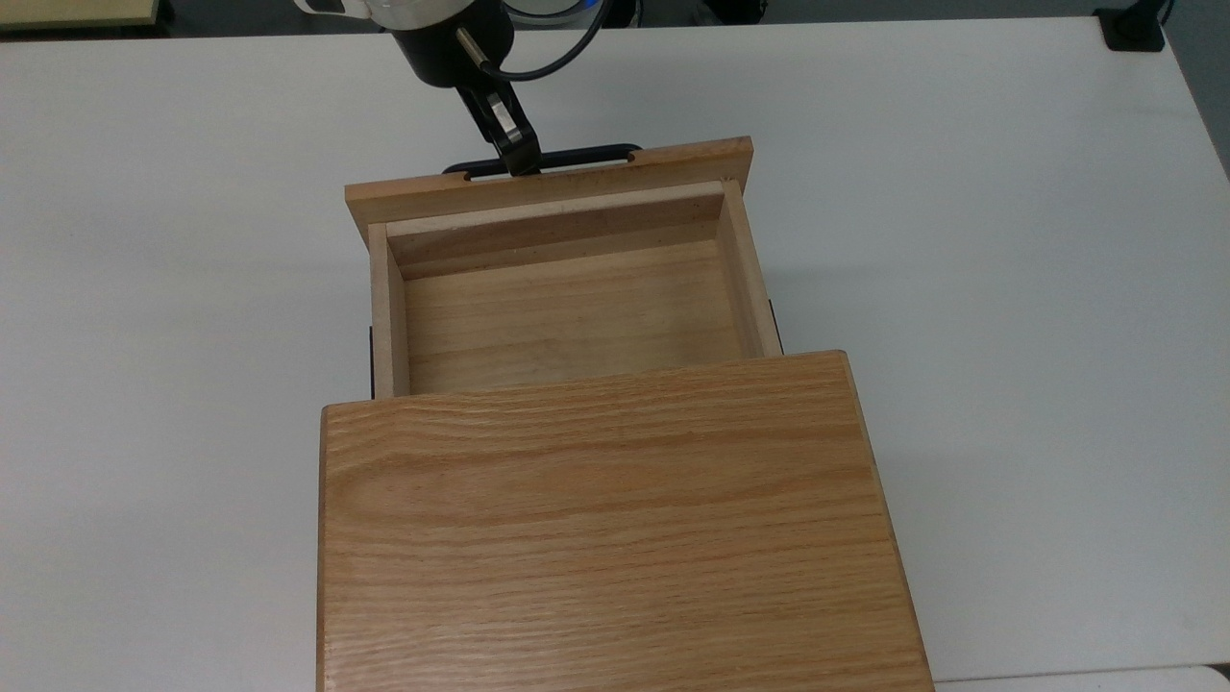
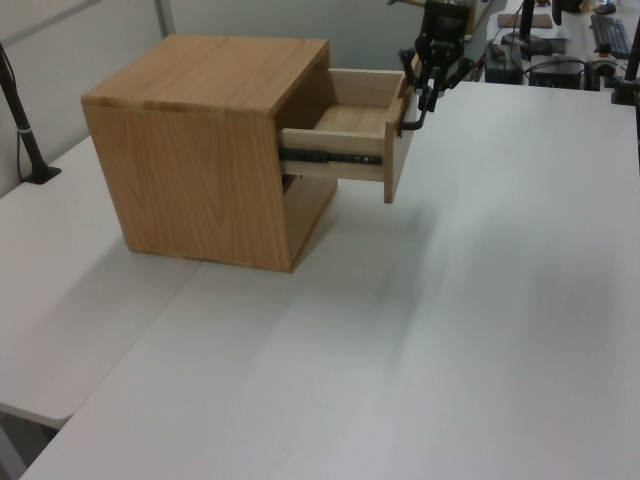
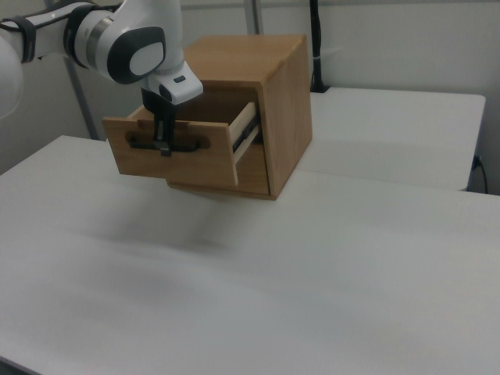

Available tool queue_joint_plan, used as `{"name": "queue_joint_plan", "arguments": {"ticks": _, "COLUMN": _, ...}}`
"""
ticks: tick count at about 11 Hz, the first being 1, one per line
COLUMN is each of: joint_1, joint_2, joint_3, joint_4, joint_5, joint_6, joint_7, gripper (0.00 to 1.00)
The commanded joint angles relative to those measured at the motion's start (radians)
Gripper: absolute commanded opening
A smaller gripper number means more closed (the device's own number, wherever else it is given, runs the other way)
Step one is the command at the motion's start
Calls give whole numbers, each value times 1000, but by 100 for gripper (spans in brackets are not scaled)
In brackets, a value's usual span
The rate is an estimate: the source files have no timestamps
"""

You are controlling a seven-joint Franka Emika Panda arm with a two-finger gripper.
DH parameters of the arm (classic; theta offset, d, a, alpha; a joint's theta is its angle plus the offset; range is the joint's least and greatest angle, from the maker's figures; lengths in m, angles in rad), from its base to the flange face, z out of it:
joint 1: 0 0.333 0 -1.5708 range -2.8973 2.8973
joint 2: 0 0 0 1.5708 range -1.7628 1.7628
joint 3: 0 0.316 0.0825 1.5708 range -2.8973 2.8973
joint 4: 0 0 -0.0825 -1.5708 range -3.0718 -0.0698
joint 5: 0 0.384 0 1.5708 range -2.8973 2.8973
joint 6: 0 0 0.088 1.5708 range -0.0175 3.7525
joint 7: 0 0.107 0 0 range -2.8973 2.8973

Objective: Open the drawer by sliding it
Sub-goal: 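Pull the handle outward, sliding the drawer out of the cabinet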

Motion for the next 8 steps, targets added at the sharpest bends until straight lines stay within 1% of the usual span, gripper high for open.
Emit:
{"name": "queue_joint_plan", "arguments": {"ticks": 1, "joint_1": -19, "joint_2": -48, "joint_3": -1, "joint_4": -60, "joint_5": -23, "joint_6": -99, "joint_7": -159, "gripper": 9}}
{"name": "queue_joint_plan", "arguments": {"ticks": 2, "joint_1": -22, "joint_2": -50, "joint_3": -1, "joint_4": -62, "joint_5": -34, "joint_6": -120, "joint_7": -163, "gripper": 14}}
{"name": "queue_joint_plan", "arguments": {"ticks": 3, "joint_1": -25, "joint_2": -56, "joint_3": -1, "joint_4": -66, "joint_5": -43, "joint_6": -129, "joint_7": -163, "gripper": 24}}
{"name": "queue_joint_plan", "arguments": {"ticks": 4, "joint_1": -26, "joint_2": -61, "joint_3": -1, "joint_4": -68, "joint_5": -43, "joint_6": -131, "joint_7": -163, "gripper": 58}}
{"name": "queue_joint_plan", "arguments": {"ticks": 5, "joint_1": -31, "joint_2": -68, "joint_3": -2, "joint_4": -68, "joint_5": -45, "joint_6": -134, "joint_7": -164, "gripper": 86}}
{"name": "queue_joint_plan", "arguments": {"ticks": 6, "joint_1": -34, "joint_2": -70, "joint_3": -4, "joint_4": -63, "joint_5": -45, "joint_6": -148, "joint_7": -163, "gripper": 100}}
{"name": "queue_joint_plan", "arguments": {"ticks": 8, "joint_1": -34, "joint_2": -91, "joint_3": -4, "joint_4": -60, "joint_5": -69, "joint_6": -160, "joint_7": -164, "gripper": 100}}
